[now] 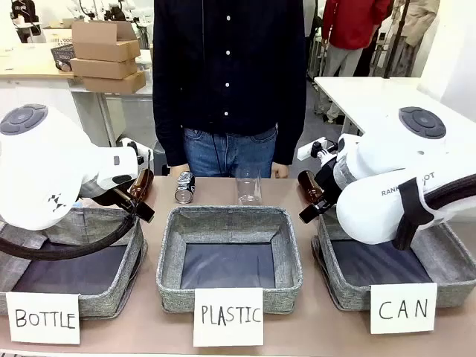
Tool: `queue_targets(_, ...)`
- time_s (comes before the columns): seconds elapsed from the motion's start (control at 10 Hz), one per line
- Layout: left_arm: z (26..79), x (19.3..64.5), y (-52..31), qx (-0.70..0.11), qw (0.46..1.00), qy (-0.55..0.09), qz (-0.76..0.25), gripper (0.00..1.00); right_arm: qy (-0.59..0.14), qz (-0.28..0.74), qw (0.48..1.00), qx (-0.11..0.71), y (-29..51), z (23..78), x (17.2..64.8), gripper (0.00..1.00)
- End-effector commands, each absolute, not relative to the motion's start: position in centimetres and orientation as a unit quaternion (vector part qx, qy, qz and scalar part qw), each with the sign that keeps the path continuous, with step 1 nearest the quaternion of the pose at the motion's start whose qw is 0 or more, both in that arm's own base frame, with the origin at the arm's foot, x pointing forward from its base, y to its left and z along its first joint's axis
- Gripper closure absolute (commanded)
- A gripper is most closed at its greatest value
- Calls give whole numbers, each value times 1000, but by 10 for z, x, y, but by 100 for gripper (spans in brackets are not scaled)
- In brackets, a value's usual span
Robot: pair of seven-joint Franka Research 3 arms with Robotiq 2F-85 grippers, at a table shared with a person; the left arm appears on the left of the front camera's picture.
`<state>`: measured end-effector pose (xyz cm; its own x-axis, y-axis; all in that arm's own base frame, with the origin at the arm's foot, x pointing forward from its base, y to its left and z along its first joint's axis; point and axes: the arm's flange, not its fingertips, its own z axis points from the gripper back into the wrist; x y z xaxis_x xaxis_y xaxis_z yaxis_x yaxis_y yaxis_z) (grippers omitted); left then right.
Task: Sort the can waste into the basket.
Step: Pick up the can waste from the table and place it in the right Fabric basket.
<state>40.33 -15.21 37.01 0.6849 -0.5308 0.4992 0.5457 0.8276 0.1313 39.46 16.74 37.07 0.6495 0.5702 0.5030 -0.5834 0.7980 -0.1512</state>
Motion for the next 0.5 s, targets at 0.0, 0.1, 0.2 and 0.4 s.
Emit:
queue_targets(0.0, 370, 403, -152, -14, 918, -268, -293, 0, -273, 318, 908, 12, 167, 371, 395, 0)
queue_targets(0.1, 370, 403, -152, -14, 918, -268, -293, 0, -273, 318, 908, 12, 167, 371, 395, 0)
queue_targets(0.2, 370, 403, -152, -14, 918, -268, -293, 0, -273, 318, 908, 12, 167, 371, 395, 0)
queue_targets(0.4, 370, 403, -152, -14, 918, -268, -293, 0, -273, 318, 908, 12, 167, 371, 395, 0)
